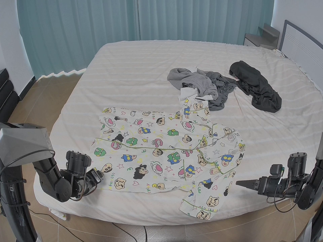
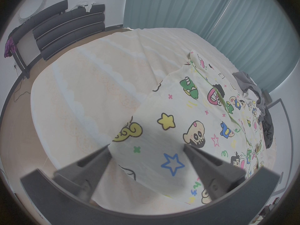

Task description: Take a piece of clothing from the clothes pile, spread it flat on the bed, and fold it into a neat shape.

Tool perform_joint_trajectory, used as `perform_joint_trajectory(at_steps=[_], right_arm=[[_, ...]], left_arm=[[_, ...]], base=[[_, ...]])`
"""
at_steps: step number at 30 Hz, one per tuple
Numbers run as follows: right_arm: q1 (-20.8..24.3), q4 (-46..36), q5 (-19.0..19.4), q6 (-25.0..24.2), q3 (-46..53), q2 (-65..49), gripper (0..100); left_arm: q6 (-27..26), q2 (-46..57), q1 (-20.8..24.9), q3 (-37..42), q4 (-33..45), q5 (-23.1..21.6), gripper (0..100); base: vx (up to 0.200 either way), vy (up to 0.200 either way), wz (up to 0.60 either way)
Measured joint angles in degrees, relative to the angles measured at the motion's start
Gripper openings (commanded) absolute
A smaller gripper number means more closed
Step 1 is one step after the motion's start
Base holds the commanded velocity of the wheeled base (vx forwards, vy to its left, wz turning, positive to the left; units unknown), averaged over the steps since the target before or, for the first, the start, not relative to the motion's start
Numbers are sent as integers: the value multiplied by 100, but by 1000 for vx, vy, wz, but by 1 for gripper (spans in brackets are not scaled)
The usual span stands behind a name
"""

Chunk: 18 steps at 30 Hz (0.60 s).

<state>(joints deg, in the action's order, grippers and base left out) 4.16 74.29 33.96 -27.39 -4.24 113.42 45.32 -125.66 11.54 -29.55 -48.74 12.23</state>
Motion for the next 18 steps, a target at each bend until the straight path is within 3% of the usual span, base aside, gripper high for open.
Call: perform_joint_trajectory(at_steps=[7, 18], right_arm=[[193, 350, -148, 2, -39, 380, 100], [877, 612, -870, -61, -355, 1379, 100]], left_arm=[[-2, -61, -2, 59, -6, -5, 0], [-33, 284, -157, 378, -17, -11, 0]], base=[[0, 0, 0], [0, 0, 0]])
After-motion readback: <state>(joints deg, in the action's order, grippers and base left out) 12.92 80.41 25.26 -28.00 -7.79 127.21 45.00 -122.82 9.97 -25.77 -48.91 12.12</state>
